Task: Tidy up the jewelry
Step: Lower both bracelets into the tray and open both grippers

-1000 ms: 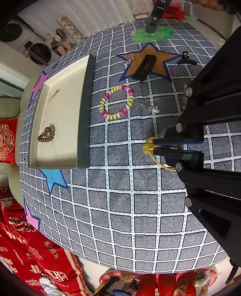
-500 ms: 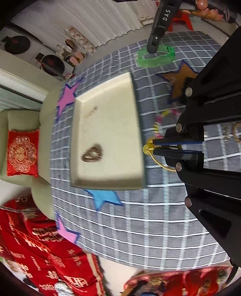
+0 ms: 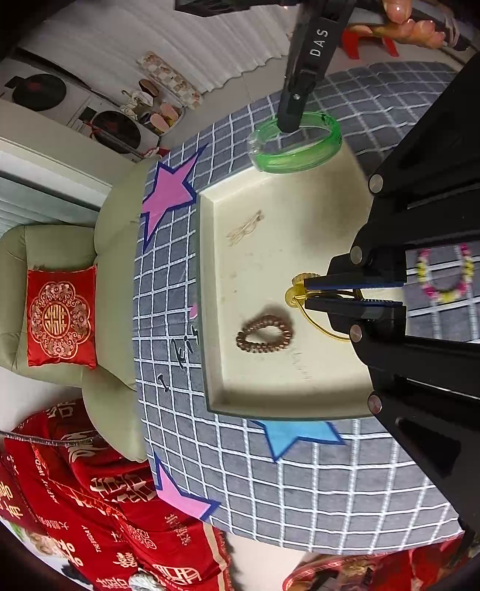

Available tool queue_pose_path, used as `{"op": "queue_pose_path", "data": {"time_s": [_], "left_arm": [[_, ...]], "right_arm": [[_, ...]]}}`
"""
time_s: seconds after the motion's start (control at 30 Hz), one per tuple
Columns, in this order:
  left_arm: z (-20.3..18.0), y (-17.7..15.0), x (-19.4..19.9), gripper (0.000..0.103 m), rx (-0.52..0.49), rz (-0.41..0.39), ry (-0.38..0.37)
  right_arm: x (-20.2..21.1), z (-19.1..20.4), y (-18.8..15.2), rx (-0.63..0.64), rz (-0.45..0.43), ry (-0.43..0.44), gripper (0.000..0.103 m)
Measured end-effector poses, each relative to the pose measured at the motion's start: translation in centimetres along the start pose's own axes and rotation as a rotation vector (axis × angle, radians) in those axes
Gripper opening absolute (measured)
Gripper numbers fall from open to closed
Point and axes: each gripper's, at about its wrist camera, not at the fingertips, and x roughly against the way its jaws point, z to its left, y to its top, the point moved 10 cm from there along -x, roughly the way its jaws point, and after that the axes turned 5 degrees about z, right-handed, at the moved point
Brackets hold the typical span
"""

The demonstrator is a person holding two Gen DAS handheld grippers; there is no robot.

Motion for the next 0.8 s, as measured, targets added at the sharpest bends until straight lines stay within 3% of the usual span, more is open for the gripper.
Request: {"op": "queue_pose_path", "data": {"time_s": [0.33,0.8], "left_arm": [[3.0,1.0,-4.7,0.011,0.067,0.063,0.072],[4.7,0.9,-8.3,0.012,0.068,0.106,0.148]], "right_arm": [[-4.6,0.1,4.0,0.046,0.037,-0.022,0.007],[-10.0,-0.8,6.0,0.048,0.093,-0.069,0.007]]}}
